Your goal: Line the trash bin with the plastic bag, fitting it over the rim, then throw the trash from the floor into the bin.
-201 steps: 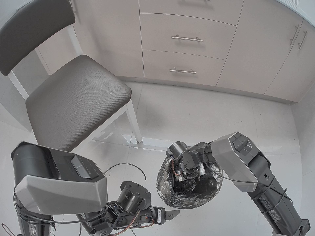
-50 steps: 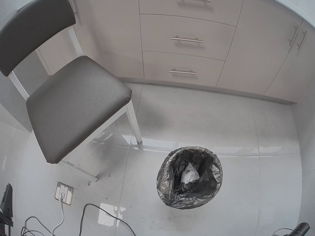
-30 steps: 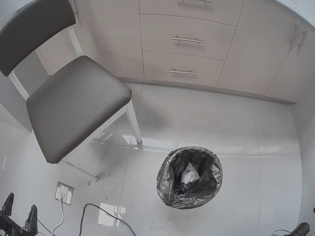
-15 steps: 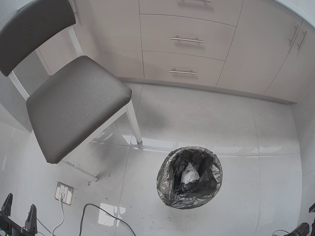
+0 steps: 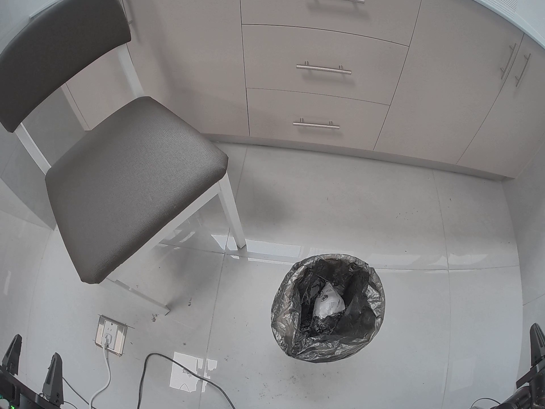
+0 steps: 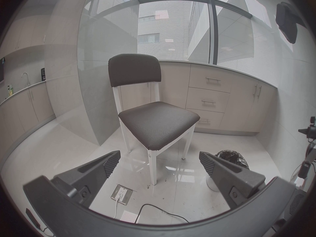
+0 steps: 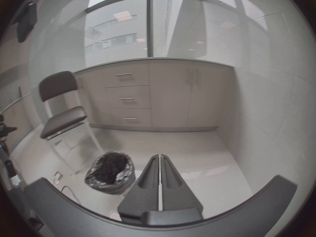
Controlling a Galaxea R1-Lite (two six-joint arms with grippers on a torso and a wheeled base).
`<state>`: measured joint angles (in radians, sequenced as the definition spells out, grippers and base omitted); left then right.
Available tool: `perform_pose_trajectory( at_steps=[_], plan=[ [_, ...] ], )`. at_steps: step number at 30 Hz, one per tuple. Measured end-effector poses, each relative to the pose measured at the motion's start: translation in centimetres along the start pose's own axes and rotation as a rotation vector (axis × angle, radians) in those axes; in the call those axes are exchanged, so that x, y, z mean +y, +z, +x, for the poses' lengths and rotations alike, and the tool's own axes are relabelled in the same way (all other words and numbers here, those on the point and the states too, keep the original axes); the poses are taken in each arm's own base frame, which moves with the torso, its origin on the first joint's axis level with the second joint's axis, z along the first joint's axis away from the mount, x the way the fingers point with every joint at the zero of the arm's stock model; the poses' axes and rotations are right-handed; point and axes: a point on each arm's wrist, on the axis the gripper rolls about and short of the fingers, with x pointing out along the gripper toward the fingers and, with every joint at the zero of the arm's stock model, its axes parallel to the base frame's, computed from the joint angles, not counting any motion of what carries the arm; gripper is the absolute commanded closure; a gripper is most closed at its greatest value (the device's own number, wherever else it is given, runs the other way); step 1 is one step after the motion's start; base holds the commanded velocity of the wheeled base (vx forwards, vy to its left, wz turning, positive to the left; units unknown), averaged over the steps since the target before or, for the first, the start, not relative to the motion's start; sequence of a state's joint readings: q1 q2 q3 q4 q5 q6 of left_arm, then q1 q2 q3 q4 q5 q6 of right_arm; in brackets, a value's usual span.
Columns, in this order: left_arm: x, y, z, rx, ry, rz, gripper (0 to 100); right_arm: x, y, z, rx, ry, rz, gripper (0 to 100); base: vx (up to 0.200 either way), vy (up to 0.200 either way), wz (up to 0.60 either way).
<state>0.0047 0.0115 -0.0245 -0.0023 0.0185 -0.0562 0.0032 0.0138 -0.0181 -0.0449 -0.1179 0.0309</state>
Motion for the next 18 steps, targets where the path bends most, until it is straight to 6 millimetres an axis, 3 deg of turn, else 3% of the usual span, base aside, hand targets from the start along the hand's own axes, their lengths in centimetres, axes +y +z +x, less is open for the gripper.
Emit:
perform_pose_trajectory(
  at_steps=[4, 11, 18],
  plan=[
    [0.01, -0.04, 0.01, 0.001, 0.004, -0.004, 0, 0.22, -0.57, -0.03, 0.053, 0.106, -0.042, 100, 0.000, 0.000, 0.00],
    [0.17, -0.06, 0.01, 0.001, 0.074, -0.015, 0, 0.25, -0.63, -0.04, 0.059, 0.119, -0.047, 100, 0.000, 0.000, 0.00],
    [0.07, -0.25, 0.05, 0.016, 0.020, 0.011, 0, 0.25, -0.62, -0.04, 0.058, 0.123, -0.048, 100, 0.000, 0.000, 0.00]
  ],
)
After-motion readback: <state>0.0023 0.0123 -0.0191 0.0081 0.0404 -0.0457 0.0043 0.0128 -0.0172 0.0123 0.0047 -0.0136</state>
